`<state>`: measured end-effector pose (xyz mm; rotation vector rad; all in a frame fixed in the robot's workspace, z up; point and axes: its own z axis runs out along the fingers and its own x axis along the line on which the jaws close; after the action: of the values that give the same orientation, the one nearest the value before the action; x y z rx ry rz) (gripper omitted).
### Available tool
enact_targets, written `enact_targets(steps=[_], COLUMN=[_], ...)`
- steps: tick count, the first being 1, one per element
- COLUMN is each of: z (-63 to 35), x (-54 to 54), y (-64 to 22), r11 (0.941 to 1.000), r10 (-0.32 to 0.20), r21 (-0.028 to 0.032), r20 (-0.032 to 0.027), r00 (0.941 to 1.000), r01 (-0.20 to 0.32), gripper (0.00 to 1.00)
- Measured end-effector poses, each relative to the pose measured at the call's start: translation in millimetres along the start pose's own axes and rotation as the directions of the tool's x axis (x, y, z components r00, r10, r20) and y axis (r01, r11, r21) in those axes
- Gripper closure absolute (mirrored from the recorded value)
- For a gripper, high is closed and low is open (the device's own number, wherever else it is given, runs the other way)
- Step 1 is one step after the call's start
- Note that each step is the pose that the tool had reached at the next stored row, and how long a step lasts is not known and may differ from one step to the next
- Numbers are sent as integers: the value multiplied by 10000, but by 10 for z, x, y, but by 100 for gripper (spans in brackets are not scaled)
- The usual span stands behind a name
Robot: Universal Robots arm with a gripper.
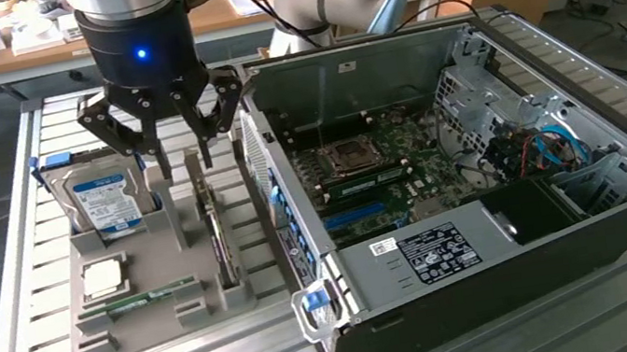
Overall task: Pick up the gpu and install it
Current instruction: 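Pick up the gpu and move the gpu toward the slot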
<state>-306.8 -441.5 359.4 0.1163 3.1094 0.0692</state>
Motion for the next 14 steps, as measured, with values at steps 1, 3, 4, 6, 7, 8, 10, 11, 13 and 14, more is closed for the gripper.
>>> enact_targets(steps=[1,3,4,6,7,8,10,11,13,14], z=[7,19,23,29,32,34,40,42,47,49], x=[0,0,0,1,1,1,1,1,1,1], y=[0,-1,-1,-2,-2,-2,-2,-2,-2,-2], r11=[10000,10000,10000,10000,10000,10000,10000,10000,10000,10000], r10=[-1,0,-1,0,-1,0,-1,0,0,-1], r21=[0,1,1,1,1,1,1,1,1,1], r20=[0,0,0,-1,0,-1,0,0,0,0], r00=[10000,10000,10000,10000,10000,10000,10000,10000,10000,10000], r01=[1,0,1,0,1,0,1,0,0,1], gripper=[53,53,53,53,53,53,53,53,53,53])
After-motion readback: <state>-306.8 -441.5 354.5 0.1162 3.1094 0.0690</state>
